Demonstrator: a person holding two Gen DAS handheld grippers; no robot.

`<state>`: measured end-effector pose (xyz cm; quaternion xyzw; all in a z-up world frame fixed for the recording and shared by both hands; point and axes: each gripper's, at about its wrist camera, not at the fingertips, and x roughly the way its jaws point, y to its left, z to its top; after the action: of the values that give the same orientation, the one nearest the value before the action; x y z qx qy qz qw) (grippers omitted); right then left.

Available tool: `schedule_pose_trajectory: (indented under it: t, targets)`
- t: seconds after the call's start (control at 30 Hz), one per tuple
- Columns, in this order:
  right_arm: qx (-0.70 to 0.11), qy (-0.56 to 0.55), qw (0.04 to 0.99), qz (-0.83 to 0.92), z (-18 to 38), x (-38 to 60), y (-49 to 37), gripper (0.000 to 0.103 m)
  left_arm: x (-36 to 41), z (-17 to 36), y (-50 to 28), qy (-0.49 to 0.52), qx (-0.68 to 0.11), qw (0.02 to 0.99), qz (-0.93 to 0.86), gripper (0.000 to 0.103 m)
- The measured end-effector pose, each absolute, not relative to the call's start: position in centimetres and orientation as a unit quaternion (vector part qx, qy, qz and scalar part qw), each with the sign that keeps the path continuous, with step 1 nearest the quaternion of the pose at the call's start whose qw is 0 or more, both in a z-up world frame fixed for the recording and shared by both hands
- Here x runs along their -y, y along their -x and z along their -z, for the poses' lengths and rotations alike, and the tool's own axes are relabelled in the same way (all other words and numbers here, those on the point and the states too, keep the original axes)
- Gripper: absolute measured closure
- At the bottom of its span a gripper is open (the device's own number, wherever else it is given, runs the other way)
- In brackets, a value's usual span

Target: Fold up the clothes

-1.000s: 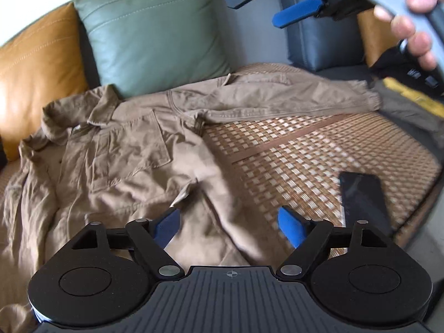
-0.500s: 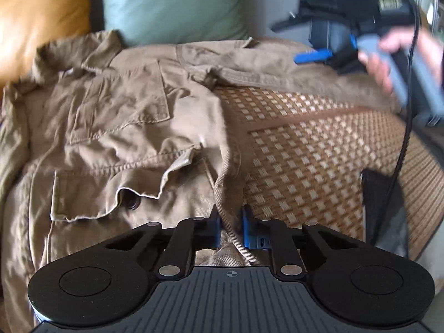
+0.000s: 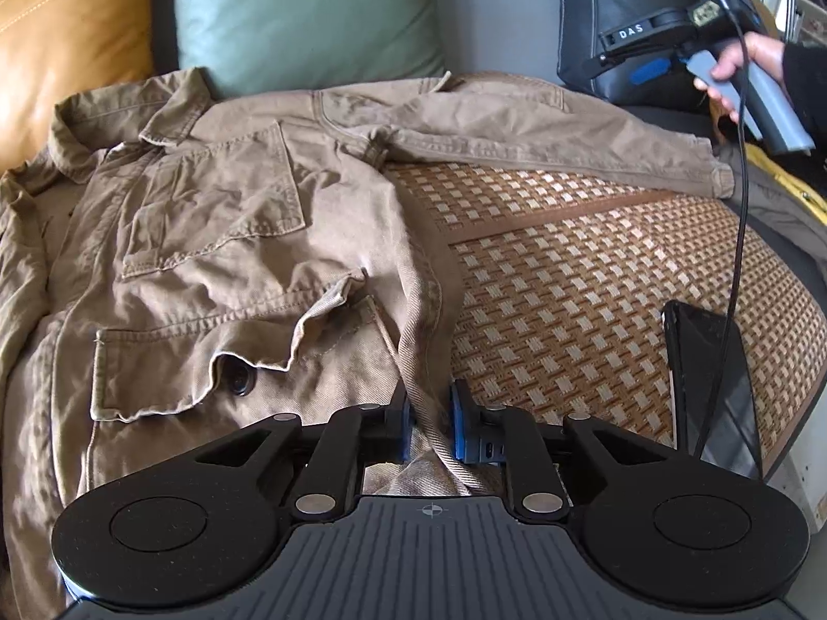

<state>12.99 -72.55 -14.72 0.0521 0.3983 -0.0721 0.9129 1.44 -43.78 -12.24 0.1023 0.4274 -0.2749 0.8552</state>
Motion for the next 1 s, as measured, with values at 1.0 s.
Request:
schedule_pose_trajectory:
  t: [1.0]
  targets:
    - [-0.499,-0.005,0.867,-0.016,21.2,73.0,-18.9,0.036,44.9,13.1,-1.3,-0.118,-0.41,0.858,0.287,0.082]
